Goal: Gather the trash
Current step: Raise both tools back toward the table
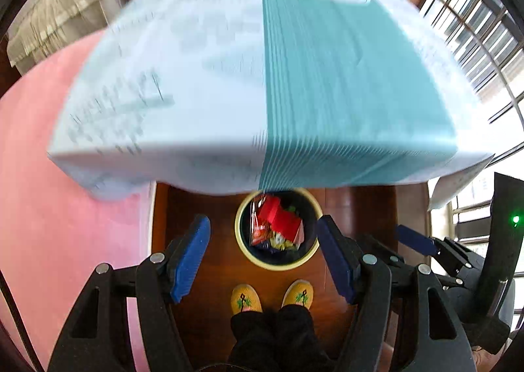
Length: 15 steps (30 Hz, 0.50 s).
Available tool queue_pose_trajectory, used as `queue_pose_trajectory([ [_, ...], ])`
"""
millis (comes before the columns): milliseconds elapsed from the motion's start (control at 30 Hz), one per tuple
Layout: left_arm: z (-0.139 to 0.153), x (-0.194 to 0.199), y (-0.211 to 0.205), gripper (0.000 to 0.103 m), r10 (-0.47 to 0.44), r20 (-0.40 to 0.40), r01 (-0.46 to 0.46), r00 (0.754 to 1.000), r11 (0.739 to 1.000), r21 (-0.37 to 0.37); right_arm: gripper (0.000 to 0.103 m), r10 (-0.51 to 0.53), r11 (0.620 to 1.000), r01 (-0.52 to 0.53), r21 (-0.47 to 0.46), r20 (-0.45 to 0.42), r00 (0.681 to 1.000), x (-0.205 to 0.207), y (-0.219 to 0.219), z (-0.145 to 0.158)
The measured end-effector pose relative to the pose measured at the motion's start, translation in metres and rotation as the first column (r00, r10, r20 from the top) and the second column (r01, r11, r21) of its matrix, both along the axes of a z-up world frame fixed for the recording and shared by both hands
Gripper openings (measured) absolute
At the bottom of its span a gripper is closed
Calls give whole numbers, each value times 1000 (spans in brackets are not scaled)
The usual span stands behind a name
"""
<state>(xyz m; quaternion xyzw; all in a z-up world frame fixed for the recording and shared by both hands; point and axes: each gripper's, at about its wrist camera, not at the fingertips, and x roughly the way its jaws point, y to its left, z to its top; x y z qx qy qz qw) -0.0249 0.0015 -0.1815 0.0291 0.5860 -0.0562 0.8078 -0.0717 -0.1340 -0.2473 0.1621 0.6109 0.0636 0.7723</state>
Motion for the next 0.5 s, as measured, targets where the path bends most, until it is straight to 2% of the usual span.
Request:
queue_pose_trajectory([
  [167, 52, 1, -6, 66, -12, 66, 11, 998, 1000, 12, 63, 25, 999, -26, 22, 49, 998, 2, -8, 46],
  [500, 124, 13, -24, 72, -94, 138, 86, 986, 994, 66, 63, 19, 998, -28, 60, 153, 988, 16, -31, 116],
])
